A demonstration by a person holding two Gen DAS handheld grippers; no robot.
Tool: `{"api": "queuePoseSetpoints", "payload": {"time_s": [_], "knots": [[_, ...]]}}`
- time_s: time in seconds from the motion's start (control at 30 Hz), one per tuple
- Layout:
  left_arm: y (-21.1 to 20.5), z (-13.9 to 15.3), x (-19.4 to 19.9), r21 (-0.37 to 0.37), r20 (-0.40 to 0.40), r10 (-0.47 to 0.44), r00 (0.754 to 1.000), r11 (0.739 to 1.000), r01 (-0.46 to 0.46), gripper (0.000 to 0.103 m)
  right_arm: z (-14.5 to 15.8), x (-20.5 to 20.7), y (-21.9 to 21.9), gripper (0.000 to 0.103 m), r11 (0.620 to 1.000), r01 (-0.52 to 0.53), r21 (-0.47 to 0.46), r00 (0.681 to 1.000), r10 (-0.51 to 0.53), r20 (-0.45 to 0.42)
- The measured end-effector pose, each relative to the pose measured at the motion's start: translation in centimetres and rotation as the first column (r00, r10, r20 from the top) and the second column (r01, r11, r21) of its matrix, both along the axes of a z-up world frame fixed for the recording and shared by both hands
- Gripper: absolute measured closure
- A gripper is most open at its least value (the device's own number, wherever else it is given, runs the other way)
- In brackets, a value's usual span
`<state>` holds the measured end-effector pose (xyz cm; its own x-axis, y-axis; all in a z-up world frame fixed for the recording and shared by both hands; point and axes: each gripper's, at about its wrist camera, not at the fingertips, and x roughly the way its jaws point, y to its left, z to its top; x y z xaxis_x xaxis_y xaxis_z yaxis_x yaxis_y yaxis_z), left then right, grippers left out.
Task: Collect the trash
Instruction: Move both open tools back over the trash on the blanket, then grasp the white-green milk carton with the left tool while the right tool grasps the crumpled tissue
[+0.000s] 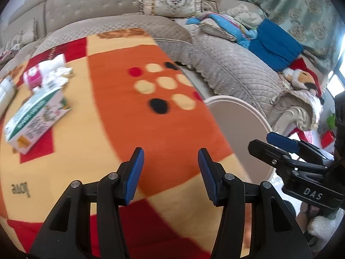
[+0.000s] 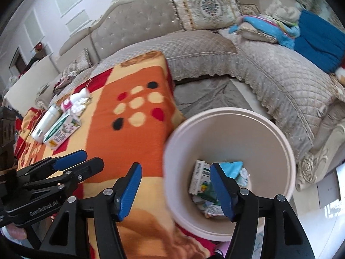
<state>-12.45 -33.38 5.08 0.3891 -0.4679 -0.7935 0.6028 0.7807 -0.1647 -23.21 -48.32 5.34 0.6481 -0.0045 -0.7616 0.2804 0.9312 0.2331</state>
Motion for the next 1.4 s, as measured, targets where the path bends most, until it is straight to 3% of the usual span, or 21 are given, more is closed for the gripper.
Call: {"api": "queuePoseSetpoints", "payload": {"time_s": [0.17,0.4,0.8,1.03,1.17,1.4], "knots": [[3.5,0.3,1.5,-0.007,0.006,0.050,0.999,0.999,-0.050,0.045,0.0,1.6,2.8,0.038,0.998,-0.059,-0.001,0.998,0.059,-0.005],[7.8,0.1,3.4,0.015,0.022,0.126,0.992,0.992,-0.126,0.044,-0.7,3.5,5.5,0.038,0.993,-0.115,-0.002,0.993,0.115,-0.029],[11.8,1.3,6.1,0.043,0.110,0.157,0.982,0.986,-0.162,0.043,-1.1,5.8,8.8,0.037,0.983,-0.181,-0.005,0.982,0.181,-0.050],[12.3,2.1,7.4,0.059,0.162,0.108,0.981,0.991,-0.118,0.043,-1.1,6.5,9.4,0.037,0.981,-0.193,-0.008,0.979,0.192,-0.062],[12.5,2.1,8.7,0.068,0.151,0.050,0.987,0.996,-0.061,0.037,-1.0,6.7,9.5,0.035,0.982,-0.191,-0.003,0.980,0.190,-0.063],[12.5,1.3,10.9,0.120,0.139,0.009,0.990,0.992,-0.026,0.036,-1.2,7.5,9.8,0.034,0.980,-0.199,-0.002,0.977,0.198,-0.075]]}}
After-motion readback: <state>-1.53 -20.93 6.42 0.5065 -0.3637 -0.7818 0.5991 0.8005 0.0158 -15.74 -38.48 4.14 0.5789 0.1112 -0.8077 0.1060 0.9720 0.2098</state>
